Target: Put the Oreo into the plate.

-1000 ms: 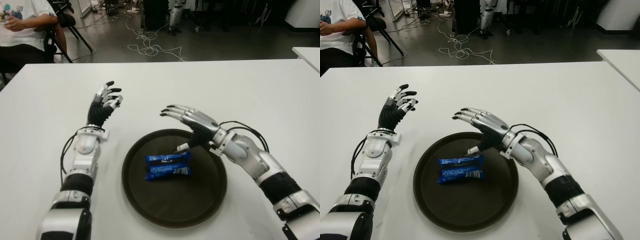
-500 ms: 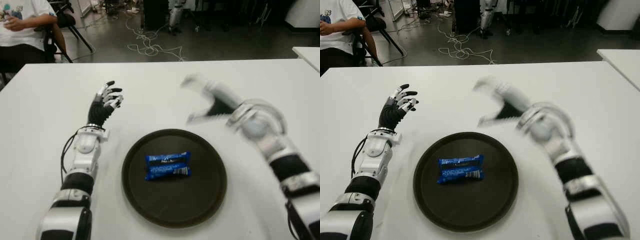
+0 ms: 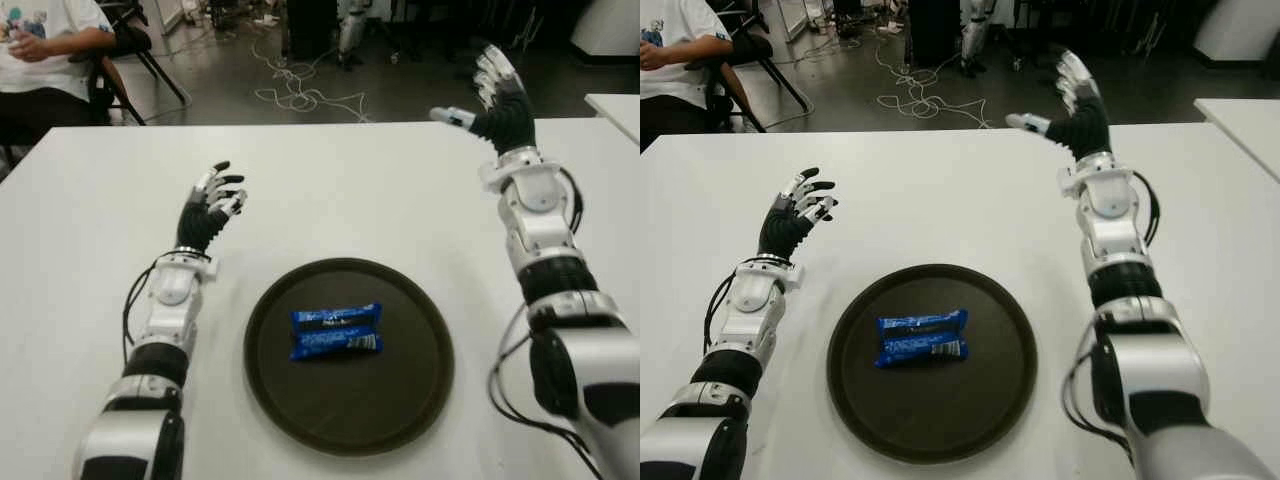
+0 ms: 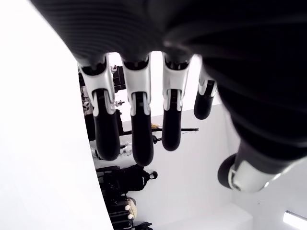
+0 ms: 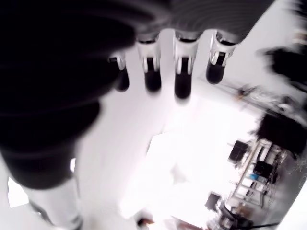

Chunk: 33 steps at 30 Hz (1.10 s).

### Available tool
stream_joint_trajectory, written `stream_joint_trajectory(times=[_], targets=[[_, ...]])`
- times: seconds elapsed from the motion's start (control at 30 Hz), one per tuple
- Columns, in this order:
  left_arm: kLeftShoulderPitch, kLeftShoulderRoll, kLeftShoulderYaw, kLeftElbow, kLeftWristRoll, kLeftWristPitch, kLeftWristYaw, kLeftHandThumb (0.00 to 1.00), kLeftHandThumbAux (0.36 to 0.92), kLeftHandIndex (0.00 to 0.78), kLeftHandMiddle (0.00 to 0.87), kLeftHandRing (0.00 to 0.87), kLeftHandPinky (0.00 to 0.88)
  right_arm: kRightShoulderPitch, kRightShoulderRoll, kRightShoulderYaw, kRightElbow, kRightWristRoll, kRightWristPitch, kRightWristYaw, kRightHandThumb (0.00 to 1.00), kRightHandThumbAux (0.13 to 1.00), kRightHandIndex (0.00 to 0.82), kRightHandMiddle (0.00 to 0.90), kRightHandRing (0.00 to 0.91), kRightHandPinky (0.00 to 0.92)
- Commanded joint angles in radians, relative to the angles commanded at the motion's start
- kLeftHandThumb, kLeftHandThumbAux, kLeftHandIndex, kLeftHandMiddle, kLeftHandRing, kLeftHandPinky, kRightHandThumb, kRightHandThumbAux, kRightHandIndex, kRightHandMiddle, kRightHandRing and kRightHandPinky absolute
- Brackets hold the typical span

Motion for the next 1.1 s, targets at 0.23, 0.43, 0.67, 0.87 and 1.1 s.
stream_joint_trajectory(times=[0.23,0.43,0.67,0.87,1.1], targets=[[0.003,0.000,0.006,-0.005,-0.012,0.013,-0.008,0.255,0.633,0.147,0.275,0.324,0.401,0.020,0.010,-0.054,0.140,0.008,0.128,-0.083,0.000,0.849,0.240,0.307,0.331,0.374],[0.003,0.003,0.010,-0.012,-0.024,0.023,-0.024,0.269,0.630,0.144,0.273,0.327,0.412,-0.081,0.009,-0.057,0.131,-0.010,0.224,-0.133,0.000,0.816,0.220,0.291,0.329,0.382],[0.005,0.006,0.012,-0.011,-0.029,0.026,-0.037,0.269,0.616,0.147,0.272,0.325,0.406,-0.037,0.031,-0.022,0.110,-0.053,0.149,-0.135,0.000,0.806,0.223,0.298,0.337,0.387],[0.005,0.006,0.015,-0.012,-0.034,0.032,-0.044,0.269,0.612,0.149,0.272,0.323,0.399,-0.019,0.034,0.007,0.115,-0.085,0.118,-0.122,0.000,0.804,0.219,0.299,0.335,0.387],[0.005,0.005,0.018,-0.012,-0.034,0.033,-0.043,0.276,0.619,0.144,0.273,0.325,0.407,-0.016,0.032,0.030,0.113,-0.112,0.106,-0.113,0.000,0.806,0.220,0.299,0.334,0.390]])
